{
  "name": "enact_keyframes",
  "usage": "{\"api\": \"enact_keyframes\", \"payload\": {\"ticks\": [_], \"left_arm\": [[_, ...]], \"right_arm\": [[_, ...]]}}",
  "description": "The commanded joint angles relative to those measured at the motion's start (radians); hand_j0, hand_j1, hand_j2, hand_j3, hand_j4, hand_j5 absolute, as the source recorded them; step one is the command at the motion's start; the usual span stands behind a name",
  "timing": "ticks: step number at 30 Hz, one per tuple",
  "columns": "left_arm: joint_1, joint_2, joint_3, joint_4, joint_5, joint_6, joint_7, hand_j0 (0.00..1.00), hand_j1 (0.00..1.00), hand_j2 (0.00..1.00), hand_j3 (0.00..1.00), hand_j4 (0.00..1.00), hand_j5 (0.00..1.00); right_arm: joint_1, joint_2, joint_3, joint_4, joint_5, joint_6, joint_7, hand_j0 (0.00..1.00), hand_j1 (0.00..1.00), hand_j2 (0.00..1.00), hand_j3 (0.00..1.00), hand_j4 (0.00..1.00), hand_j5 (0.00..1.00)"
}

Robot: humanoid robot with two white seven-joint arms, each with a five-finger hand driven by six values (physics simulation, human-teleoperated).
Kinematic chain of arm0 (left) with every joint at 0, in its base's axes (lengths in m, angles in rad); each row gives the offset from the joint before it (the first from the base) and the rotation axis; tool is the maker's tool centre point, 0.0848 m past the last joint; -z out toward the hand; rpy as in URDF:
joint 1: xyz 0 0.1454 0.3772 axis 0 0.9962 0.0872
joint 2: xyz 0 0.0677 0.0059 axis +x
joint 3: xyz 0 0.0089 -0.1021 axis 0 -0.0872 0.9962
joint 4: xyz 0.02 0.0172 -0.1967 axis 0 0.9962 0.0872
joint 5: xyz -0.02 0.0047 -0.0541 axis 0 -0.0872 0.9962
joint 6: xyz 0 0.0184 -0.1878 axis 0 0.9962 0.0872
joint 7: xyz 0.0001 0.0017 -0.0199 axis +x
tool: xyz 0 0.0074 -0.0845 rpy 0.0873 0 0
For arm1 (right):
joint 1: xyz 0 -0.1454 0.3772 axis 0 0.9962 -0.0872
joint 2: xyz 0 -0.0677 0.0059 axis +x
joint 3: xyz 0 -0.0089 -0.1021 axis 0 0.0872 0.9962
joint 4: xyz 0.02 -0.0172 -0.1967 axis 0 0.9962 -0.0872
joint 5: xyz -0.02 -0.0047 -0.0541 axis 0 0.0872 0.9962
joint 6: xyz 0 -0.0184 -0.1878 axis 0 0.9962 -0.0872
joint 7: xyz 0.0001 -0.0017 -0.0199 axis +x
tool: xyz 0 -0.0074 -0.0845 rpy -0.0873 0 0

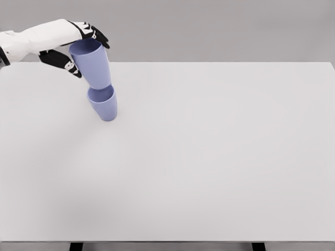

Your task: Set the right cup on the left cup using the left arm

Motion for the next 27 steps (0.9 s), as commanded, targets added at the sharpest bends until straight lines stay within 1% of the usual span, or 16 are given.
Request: {"api": "enact_keyframes", "payload": {"ticks": [1,3,4,5,7,10,12,27], "left_arm": [[0.000,-0.002,0.002,-0.002,0.006,0.023,0.016,0.63,0.63,0.63,0.63,0.63,0.63],[0.003,0.000,0.002,-0.002,0.004,0.032,0.017,0.63,0.63,0.63,0.63,0.63,0.63],[0.003,0.000,0.004,-0.002,-0.011,0.042,0.017,0.63,0.63,0.63,0.63,0.63,0.63],[0.005,0.000,0.018,-0.002,-0.022,0.050,0.019,0.63,0.63,0.63,0.63,0.63,0.63],[0.008,0.000,0.022,-0.002,-0.028,0.052,0.027,0.64,0.64,0.64,0.64,0.64,0.64],[0.035,0.000,0.036,-0.004,-0.031,0.052,0.030,0.64,0.64,0.64,0.64,0.64,0.64],[0.037,0.000,0.044,-0.005,-0.048,0.052,0.030,0.64,0.64,0.64,0.64,0.64,0.64],[0.057,0.000,0.050,-0.014,-0.040,0.062,0.030,0.64,0.64,0.64,0.64,0.64,0.64]], "right_arm": [[0.000,0.000,0.000,0.000,0.000,0.000,0.000,1.00,1.00,1.00,1.00,1.00,1.00],[-0.002,0.000,0.000,0.000,0.000,0.001,0.000,1.00,1.00,1.00,1.00,1.00,1.00],[0.000,0.000,0.000,0.000,0.000,0.000,0.000,1.00,1.00,1.00,1.00,1.00,1.00],[0.000,0.000,0.000,0.000,0.000,0.000,0.000,1.00,1.00,1.00,1.00,1.00,1.00],[0.000,0.000,0.000,0.000,0.000,0.000,0.000,1.00,1.00,1.00,1.00,1.00,1.00],[0.000,0.000,0.000,0.000,0.000,0.000,0.000,1.00,1.00,1.00,1.00,1.00,1.00],[0.000,0.000,0.000,0.000,0.000,0.001,0.000,1.00,1.00,1.00,1.00,1.00,1.00],[0.000,0.000,0.000,0.000,0.000,0.000,0.000,1.00,1.00,1.00,1.00,1.00,1.00]]}}
